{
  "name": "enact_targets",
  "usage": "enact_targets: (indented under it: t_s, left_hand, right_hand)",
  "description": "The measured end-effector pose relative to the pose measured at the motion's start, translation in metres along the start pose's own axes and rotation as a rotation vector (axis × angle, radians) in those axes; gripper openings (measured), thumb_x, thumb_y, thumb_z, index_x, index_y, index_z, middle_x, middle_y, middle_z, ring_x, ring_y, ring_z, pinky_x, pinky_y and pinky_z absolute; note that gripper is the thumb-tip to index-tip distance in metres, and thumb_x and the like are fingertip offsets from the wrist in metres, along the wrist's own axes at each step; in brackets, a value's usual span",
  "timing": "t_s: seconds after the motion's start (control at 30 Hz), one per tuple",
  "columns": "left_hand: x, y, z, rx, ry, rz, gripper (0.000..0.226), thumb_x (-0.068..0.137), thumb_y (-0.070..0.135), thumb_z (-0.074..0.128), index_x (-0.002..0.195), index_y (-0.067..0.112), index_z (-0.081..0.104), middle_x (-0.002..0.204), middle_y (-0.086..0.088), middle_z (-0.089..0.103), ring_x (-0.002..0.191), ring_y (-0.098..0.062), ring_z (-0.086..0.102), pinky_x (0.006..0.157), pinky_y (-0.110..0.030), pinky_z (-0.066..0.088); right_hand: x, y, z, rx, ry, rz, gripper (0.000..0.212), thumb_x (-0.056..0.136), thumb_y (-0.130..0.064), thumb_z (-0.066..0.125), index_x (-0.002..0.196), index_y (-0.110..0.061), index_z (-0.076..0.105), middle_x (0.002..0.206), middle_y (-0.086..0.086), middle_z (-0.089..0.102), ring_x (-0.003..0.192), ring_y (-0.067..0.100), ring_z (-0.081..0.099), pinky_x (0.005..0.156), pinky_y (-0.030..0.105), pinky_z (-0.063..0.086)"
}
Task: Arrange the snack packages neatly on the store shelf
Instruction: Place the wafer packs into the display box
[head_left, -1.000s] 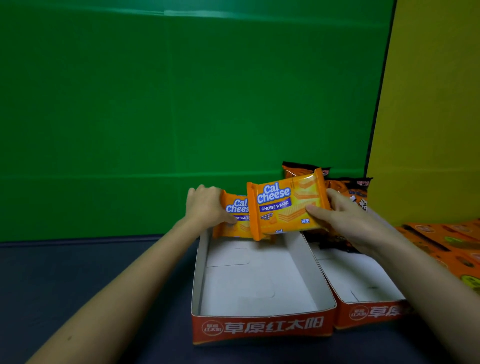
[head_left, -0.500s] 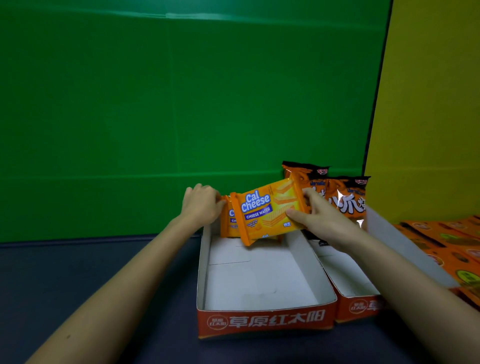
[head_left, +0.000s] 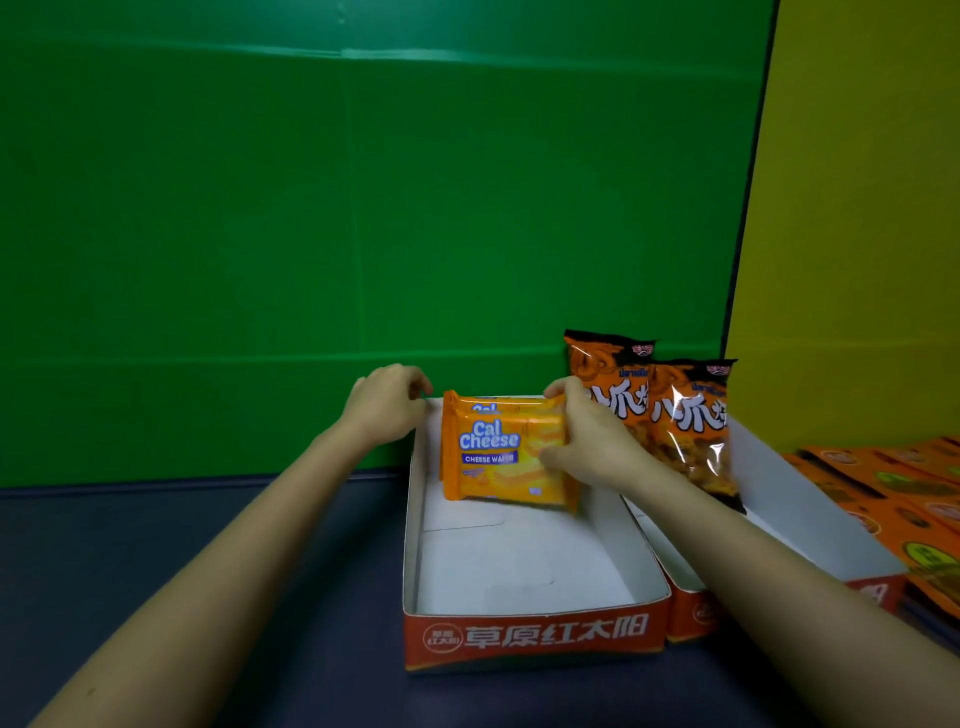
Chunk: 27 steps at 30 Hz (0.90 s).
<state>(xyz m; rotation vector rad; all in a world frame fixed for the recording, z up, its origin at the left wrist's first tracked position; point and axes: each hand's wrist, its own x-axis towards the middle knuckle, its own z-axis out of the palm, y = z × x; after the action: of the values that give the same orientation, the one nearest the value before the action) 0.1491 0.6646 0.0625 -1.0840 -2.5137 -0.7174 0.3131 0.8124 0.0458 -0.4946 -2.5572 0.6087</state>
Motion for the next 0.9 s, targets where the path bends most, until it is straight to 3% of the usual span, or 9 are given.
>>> enact_targets:
  t_s: [0.23,0.6,0.7,0.9]
  left_hand:
    - [-0.021,-0.02,-0.011,0.174,0.04,0.048,0.03,0.086,0.013,0.051,0.113,0.014,0.064,0.116,-0.006,0.064,0.107,-0.027,0.056,0.091,-0.034,0.041]
    - [-0.057,-0.04,-0.019,0.274,0.035,0.02,0.026,0.089,0.024,0.05,0.112,0.019,0.062,0.112,0.001,0.065,0.101,-0.023,0.059,0.078,-0.03,0.045]
    - [-0.066,-0.044,-0.023,0.314,0.017,0.01,0.025,0.09,0.027,0.05,0.113,0.02,0.061,0.113,0.002,0.065,0.101,-0.022,0.059,0.078,-0.03,0.045]
    - [-0.1,-0.05,-0.041,0.448,0.031,-0.037,0.029,0.093,0.034,0.043,0.116,0.023,0.056,0.116,-0.001,0.064,0.104,-0.026,0.06,0.08,-0.032,0.047]
  right_hand:
    - [0.01,0.004,0.003,-0.185,0.005,-0.105,0.044,0.084,-0.024,0.067,0.122,-0.015,0.048,0.127,0.003,0.053,0.114,0.019,0.051,0.091,0.03,0.043]
    - [0.026,0.008,0.008,-0.5,-0.004,-0.229,0.054,0.086,-0.031,0.06,0.135,-0.021,0.041,0.132,0.002,0.047,0.12,0.02,0.043,0.098,0.034,0.037]
    - [0.022,0.003,0.004,-0.492,0.015,-0.261,0.053,0.085,-0.029,0.059,0.135,-0.02,0.041,0.132,0.002,0.047,0.12,0.021,0.043,0.099,0.034,0.035]
    - [0.0,-0.044,0.0,-0.298,-0.02,-0.381,0.036,0.091,-0.031,0.052,0.126,-0.022,0.053,0.125,0.0,0.06,0.115,0.024,0.055,0.091,0.036,0.046]
